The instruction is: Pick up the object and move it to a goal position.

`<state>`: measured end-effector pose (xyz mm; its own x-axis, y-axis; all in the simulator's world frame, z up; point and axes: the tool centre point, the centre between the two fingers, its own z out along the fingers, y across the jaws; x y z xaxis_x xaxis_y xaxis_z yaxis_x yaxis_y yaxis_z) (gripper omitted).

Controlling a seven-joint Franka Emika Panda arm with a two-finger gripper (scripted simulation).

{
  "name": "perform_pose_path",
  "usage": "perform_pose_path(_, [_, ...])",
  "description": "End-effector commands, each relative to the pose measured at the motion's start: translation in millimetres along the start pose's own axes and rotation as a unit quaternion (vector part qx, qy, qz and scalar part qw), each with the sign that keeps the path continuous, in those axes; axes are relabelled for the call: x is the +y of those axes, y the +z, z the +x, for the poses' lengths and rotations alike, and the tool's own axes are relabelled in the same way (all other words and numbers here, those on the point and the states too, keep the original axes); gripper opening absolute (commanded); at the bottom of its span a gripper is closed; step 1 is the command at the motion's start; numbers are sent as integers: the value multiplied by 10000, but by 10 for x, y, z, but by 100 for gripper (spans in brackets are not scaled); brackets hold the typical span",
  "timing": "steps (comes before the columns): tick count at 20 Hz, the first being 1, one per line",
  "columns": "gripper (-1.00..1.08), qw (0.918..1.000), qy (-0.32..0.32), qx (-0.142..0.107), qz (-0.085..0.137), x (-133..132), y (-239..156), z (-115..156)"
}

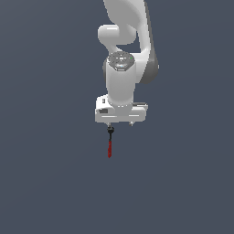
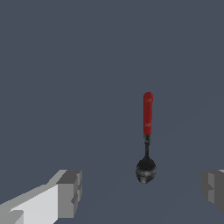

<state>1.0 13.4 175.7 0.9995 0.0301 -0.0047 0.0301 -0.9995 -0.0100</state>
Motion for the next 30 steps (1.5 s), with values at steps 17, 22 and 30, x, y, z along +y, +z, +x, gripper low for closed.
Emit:
perform_pose_path(17, [100,9997,-196,-47,115,-160,-33,-21])
perform_pose_path(22, [100,9998,-189,-34,93,-72,135,-12])
perform_pose_path(30, [100,9999,-171,0,19,229,698,-29])
